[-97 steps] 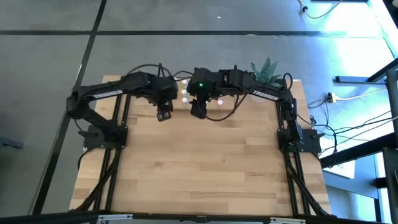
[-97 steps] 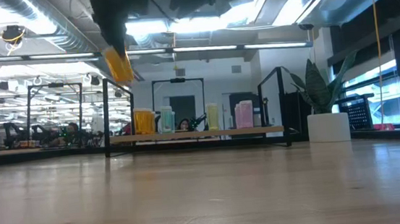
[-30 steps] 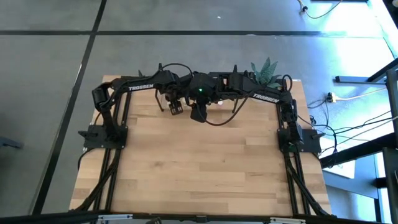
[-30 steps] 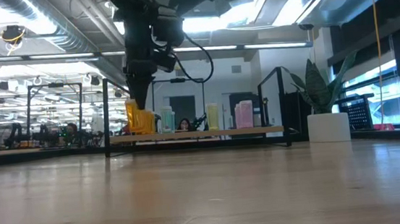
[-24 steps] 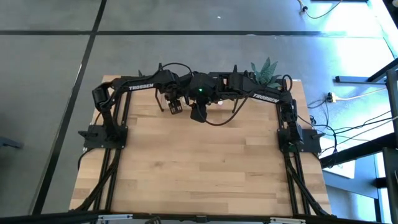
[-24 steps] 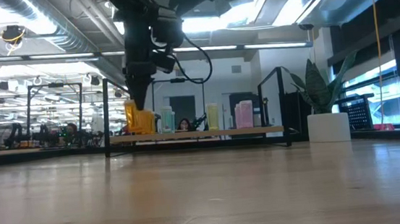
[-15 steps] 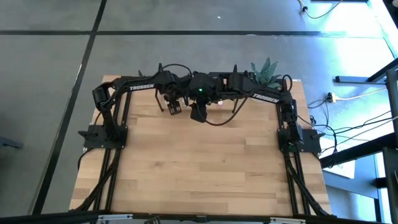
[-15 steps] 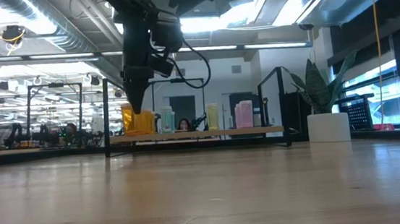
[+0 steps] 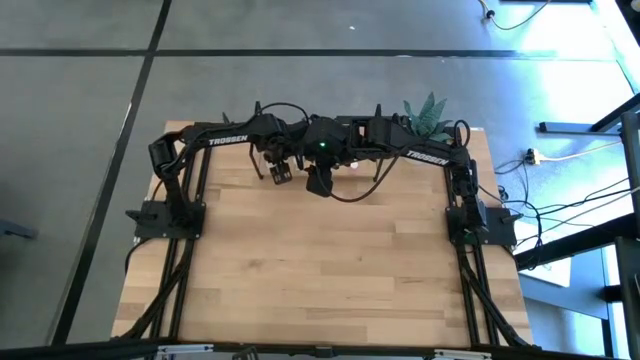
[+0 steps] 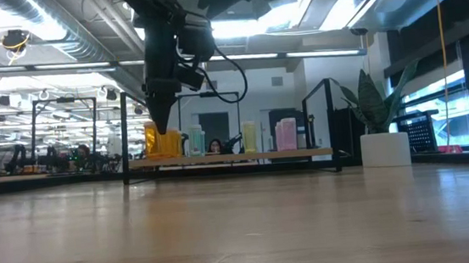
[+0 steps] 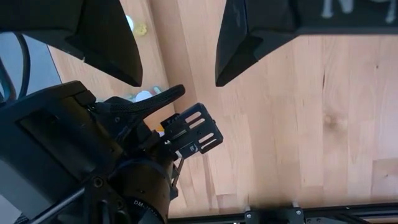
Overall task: Pick and place medicine bottles onto shelf by color
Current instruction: Put the orange pill bottle on the shelf aligned with the other orange pill bottles, then return to Home Position
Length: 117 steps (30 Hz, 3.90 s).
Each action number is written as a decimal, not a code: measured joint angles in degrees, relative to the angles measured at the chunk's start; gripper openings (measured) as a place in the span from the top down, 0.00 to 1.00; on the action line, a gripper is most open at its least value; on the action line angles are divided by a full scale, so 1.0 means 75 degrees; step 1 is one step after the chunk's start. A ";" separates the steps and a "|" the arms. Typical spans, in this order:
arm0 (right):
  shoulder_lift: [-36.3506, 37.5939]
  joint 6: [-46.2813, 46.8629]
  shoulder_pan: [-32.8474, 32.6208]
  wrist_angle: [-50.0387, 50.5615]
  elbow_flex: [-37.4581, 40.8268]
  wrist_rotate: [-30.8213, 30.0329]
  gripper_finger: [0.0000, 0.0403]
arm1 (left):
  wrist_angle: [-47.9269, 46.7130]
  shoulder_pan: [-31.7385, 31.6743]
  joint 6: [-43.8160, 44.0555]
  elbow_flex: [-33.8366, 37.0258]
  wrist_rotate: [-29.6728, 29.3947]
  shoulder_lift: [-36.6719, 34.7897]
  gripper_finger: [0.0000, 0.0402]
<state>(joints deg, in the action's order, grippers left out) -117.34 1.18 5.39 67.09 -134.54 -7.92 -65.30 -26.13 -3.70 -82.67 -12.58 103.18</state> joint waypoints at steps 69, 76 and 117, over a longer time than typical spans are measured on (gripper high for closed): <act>-0.0029 0.0792 -0.0003 -0.1491 -0.0003 0.0015 0.49 | -0.3069 0.0609 0.1880 -0.0760 -0.0169 -1.0061 1.00; -0.0044 0.0766 -0.0003 -0.1696 -0.0003 -0.0003 0.49 | -0.2743 0.0609 0.1881 0.0048 -0.0171 -1.1745 1.00; 0.3535 0.2619 -0.1713 0.1588 0.1841 -0.3643 0.99 | 0.2904 0.0606 0.0925 0.5678 0.2052 -1.3558 1.00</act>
<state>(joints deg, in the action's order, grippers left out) -90.82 20.83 -7.46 79.00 -120.73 -35.24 -43.52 -21.58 3.23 -40.09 2.81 1.49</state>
